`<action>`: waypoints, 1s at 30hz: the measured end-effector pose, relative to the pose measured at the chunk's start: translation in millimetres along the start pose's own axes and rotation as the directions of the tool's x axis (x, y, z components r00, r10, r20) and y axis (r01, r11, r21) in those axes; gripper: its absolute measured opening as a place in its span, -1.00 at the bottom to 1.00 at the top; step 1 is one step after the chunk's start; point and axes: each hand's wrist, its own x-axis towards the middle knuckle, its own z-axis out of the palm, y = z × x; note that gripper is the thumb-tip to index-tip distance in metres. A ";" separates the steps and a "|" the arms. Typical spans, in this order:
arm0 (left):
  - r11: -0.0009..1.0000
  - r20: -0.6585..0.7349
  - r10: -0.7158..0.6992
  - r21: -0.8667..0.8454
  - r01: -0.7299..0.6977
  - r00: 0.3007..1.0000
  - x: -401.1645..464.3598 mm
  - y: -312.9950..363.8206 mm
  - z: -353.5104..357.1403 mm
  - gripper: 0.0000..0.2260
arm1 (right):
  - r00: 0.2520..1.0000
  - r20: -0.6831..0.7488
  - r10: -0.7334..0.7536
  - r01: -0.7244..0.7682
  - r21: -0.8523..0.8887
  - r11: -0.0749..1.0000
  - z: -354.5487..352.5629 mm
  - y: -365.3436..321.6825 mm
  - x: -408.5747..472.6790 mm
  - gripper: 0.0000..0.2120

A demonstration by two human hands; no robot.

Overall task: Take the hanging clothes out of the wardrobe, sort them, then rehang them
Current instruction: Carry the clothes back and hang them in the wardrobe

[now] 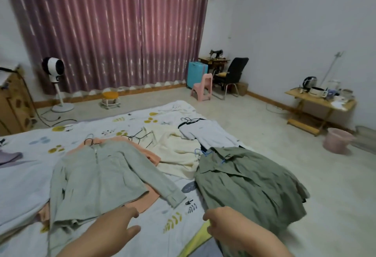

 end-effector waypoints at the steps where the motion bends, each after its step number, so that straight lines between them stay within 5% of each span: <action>1: 1.000 -0.002 0.015 -0.008 -0.015 1.000 11.1 12.4 1.5 -0.63 | 1.000 -0.012 0.011 -0.011 0.004 1.000 -7.9 14.9 2.0 -0.63; 13: 0.995 0.099 0.094 -0.047 -0.090 0.991 131.1 144.3 19.6 -0.64 | 0.993 -0.045 0.110 -0.111 -0.013 0.994 -74.6 165.4 31.1 -0.60; 30: 0.989 0.180 0.086 -0.134 -0.062 0.980 370.4 184.6 30.9 -0.64 | 0.977 -0.048 0.209 -0.210 -0.013 0.978 -152.8 277.0 194.5 -0.66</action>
